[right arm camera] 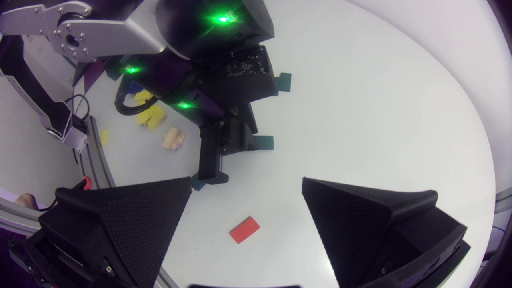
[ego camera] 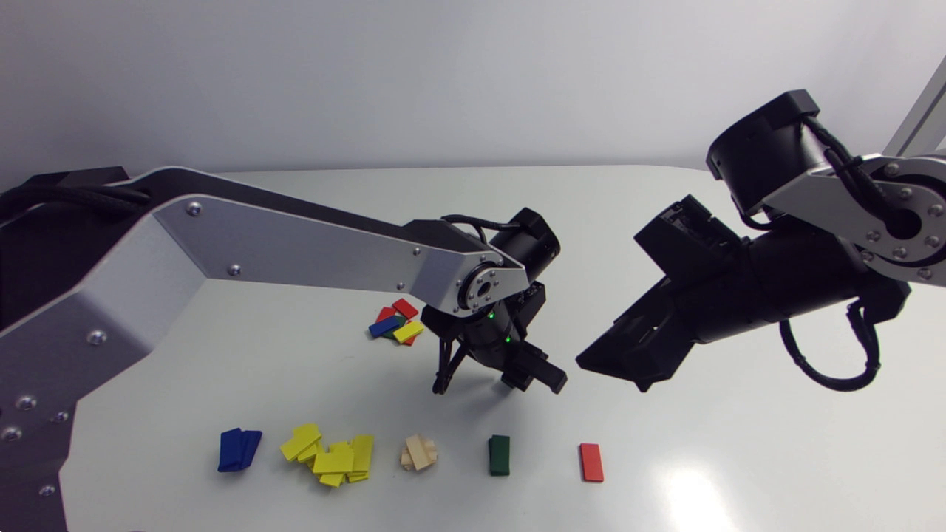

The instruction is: Take domino bricks one by one from the mixed stack on the table and place each onto the existing stack of the same color.

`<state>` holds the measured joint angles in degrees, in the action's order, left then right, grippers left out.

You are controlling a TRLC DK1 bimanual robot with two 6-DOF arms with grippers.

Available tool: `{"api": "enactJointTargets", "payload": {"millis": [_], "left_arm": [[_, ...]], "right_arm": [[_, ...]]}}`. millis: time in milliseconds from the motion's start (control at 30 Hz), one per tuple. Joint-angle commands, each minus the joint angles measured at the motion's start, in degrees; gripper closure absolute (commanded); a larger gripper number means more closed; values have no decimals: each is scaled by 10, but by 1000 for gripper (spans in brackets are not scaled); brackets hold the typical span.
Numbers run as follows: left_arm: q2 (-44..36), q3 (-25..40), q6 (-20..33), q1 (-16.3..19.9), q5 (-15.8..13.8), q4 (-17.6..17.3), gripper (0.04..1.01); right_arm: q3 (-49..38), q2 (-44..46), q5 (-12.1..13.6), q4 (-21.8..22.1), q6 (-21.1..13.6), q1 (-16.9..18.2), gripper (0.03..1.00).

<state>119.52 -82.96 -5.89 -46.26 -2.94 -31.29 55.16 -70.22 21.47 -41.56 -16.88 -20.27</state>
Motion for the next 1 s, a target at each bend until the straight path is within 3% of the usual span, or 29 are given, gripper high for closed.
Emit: {"api": "enactJointTargets", "payload": {"millis": [0,167,267,400,533,600,667,800,867,967], "left_arm": [[21,-17,-18,-6,4,-6,430],[11,-9,-15,-9,4,-4,234],[-22,12,-5,1,4,18,213],[-88,40,29,47,5,37,170],[-169,79,87,115,4,52,151],[-211,111,134,140,0,58,139],[-257,157,172,166,0,95,121],[-324,235,262,189,-16,103,110],[-348,264,282,191,-21,104,110],[-386,305,304,194,-32,114,110]], "right_arm": [[-12,4,2,6,15,-6,66],[-9,3,0,6,18,-8,66],[-4,-3,-1,7,19,-8,66],[9,-15,-3,7,17,-18,66],[29,-34,-6,6,15,-36,66],[39,-58,-11,9,-3,-50,66],[52,-92,-13,7,-41,-56,66],[91,-165,-13,10,-119,-48,66],[105,-199,-33,25,-139,-46,66],[145,-265,-37,29,-155,-40,66]]}}
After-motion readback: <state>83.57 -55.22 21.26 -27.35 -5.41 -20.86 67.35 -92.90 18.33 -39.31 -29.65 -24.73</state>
